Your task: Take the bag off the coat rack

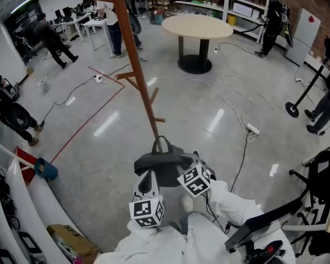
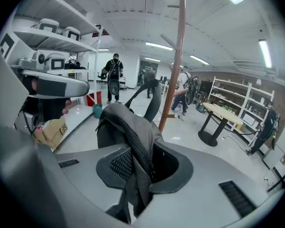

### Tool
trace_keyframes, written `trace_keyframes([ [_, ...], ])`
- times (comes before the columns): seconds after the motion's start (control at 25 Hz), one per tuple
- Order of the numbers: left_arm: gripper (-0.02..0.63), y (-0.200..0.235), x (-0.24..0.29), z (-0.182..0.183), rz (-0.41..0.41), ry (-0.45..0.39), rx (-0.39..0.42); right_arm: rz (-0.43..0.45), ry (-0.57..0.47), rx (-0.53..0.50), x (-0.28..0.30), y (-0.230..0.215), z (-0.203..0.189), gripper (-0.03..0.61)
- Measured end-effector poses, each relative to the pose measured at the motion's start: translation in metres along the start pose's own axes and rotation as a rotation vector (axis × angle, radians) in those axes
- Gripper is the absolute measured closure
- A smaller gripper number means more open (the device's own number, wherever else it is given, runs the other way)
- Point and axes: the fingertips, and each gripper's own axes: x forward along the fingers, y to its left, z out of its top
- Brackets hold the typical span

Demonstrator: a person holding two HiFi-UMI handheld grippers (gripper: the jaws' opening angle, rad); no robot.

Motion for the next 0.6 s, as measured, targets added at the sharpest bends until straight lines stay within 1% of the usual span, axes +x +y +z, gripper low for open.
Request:
trace_keyframes([
  [0.28,0.612,0.02,-0.056,-0.014,0.002,0.008,-0.01,-0.01,0.012,0.045,-0.02,0.051,-0.009,0.503],
  [0.6,0.612,0.016,-0.091,-0.023,-0.023,0.004,-0.024,-0.016,0.0,0.061,-0.048,0.085,-0.009,0.503],
])
